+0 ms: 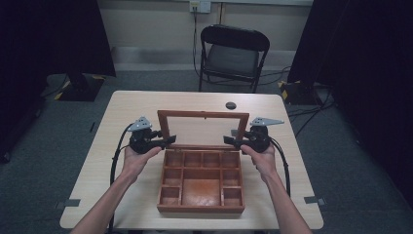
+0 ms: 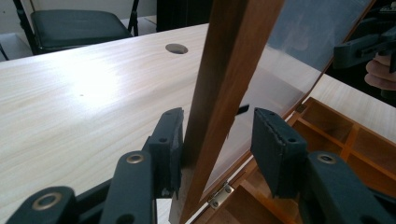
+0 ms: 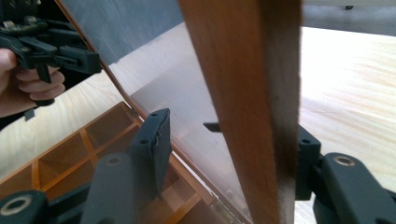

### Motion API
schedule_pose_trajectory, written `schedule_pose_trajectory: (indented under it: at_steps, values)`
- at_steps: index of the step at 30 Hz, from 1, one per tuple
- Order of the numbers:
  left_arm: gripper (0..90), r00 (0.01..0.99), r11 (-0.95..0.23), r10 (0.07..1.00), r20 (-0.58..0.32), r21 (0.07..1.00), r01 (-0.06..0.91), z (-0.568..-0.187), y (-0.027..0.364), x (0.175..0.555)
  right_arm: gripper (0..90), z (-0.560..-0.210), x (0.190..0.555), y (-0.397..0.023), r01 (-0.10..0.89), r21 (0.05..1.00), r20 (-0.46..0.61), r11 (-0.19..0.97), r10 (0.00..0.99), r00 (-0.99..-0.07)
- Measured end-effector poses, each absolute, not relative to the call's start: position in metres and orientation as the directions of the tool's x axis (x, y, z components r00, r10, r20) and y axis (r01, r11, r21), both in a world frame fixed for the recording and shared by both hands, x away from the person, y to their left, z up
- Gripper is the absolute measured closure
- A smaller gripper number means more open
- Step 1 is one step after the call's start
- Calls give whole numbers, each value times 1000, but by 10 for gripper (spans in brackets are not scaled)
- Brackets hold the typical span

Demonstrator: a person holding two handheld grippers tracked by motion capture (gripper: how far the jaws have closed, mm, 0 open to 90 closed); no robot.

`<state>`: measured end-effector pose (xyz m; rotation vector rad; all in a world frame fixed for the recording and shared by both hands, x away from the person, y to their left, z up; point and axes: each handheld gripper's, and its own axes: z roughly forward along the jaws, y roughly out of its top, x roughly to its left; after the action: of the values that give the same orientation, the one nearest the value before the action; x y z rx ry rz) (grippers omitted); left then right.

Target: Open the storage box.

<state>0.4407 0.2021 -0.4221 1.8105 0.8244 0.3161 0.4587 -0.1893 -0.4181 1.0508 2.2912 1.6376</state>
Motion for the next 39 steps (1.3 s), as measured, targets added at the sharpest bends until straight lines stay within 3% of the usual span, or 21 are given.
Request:
schedule_pose_trajectory:
  at_steps: [22, 39]
  values:
    - [565, 703, -211, 682, -201, 867, 452, -451, 200, 453, 481, -433, 474, -189, 473, 867, 288, 157, 618, -732]
    - [569, 675, -169, 693, -254, 853, 494, -457, 199, 461, 365, -446, 477, -185, 516, 844, 317, 147, 638, -702]
